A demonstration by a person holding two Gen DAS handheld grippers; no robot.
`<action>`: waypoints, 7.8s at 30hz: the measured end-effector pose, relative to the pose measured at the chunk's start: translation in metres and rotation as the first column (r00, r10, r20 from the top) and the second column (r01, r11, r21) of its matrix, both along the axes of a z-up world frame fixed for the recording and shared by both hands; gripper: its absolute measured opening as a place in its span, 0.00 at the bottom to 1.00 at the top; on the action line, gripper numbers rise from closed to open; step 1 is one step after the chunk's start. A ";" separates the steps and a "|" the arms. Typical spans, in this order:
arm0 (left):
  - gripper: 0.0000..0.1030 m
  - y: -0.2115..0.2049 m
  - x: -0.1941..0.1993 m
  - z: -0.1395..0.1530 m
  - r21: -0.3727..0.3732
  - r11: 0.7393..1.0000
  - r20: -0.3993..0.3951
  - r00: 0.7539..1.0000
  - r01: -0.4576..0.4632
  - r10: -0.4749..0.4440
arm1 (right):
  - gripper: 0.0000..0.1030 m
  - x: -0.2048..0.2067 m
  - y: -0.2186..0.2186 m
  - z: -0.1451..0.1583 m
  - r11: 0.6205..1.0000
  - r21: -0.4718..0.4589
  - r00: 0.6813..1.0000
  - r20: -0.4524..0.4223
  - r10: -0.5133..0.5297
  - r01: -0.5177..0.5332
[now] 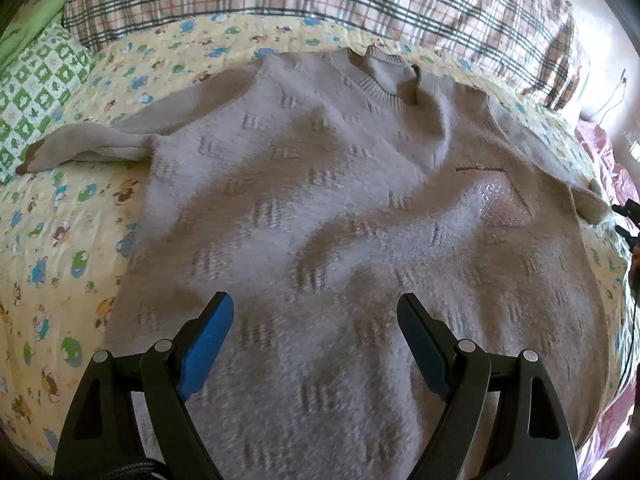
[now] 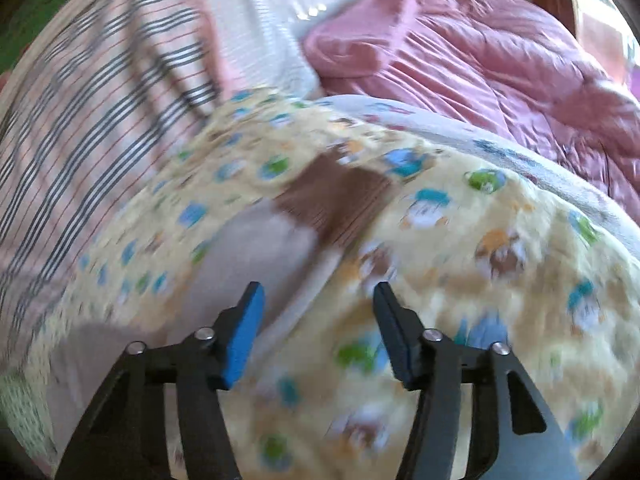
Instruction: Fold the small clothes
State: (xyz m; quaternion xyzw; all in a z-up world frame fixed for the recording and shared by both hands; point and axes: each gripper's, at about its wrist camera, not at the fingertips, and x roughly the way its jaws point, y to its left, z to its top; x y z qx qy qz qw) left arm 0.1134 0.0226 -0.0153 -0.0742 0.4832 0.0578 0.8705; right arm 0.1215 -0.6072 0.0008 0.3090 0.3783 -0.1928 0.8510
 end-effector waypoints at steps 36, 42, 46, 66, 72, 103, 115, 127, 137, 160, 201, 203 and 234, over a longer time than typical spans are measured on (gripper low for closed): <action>0.82 0.071 -0.013 0.006 -0.285 0.957 0.092 0.992 -0.058 0.088 | 0.07 0.035 0.522 0.013 0.392 0.161 0.424 0.292 0.858 -0.906; 0.82 0.084 -0.002 0.006 -0.332 0.942 0.095 0.991 -0.058 0.095 | 0.10 0.037 0.559 -0.013 0.320 0.195 0.363 0.256 0.896 -0.927; 0.83 0.093 0.022 0.002 -0.398 0.915 0.077 0.991 -0.069 0.108 | 0.49 0.039 0.558 -0.022 0.316 0.247 0.377 0.257 0.890 -0.916; 0.07 0.069 0.104 0.010 -0.362 0.926 0.216 0.976 0.106 -0.028 | 0.53 -0.022 0.404 0.022 0.593 0.205 0.625 0.323 0.710 -0.779; 0.06 0.126 0.085 0.024 -0.334 0.942 0.289 0.954 0.020 0.082 | 0.53 -0.018 0.351 0.015 0.714 0.161 0.727 0.266 0.633 -0.681; 0.16 0.118 0.086 -0.013 -0.392 0.920 0.244 0.965 0.008 0.095 | 0.08 0.089 0.289 -0.035 0.791 0.081 0.795 0.020 0.607 -0.606; 0.09 0.113 0.103 -0.017 -0.327 0.944 0.176 0.979 -0.041 0.104 | 0.15 0.100 0.302 -0.033 0.796 0.057 0.796 -0.021 0.604 -0.603; 0.45 0.110 0.102 0.037 -0.165 0.978 0.235 0.968 0.125 -0.084 | 0.55 0.107 0.315 0.014 0.708 -0.107 0.709 0.033 0.704 -0.698; 0.70 0.120 0.248 0.022 -0.067 0.953 0.119 0.951 0.294 -0.285 | 0.78 0.183 0.375 0.021 0.420 -0.292 0.457 -0.070 0.887 -0.860; 0.20 0.127 0.289 -0.003 0.027 0.987 0.064 0.985 0.157 -0.158 | 0.16 0.212 0.349 -0.015 0.576 -0.219 0.612 -0.167 0.773 -0.788; 0.53 0.434 0.017 -0.022 -0.627 0.525 0.108 0.602 -0.576 0.791 | 0.47 -0.020 0.449 -0.024 0.491 0.161 0.503 0.039 0.864 -0.856; 0.31 0.449 0.025 -0.022 -0.599 0.531 0.110 0.595 -0.600 0.796 | 0.47 -0.021 0.450 -0.023 0.496 0.156 0.506 0.034 0.862 -0.854; 0.05 -0.017 0.177 0.055 -0.269 0.913 0.364 0.910 0.307 -0.199 | 0.47 -0.056 0.359 0.001 0.677 0.122 0.688 0.107 0.718 -0.726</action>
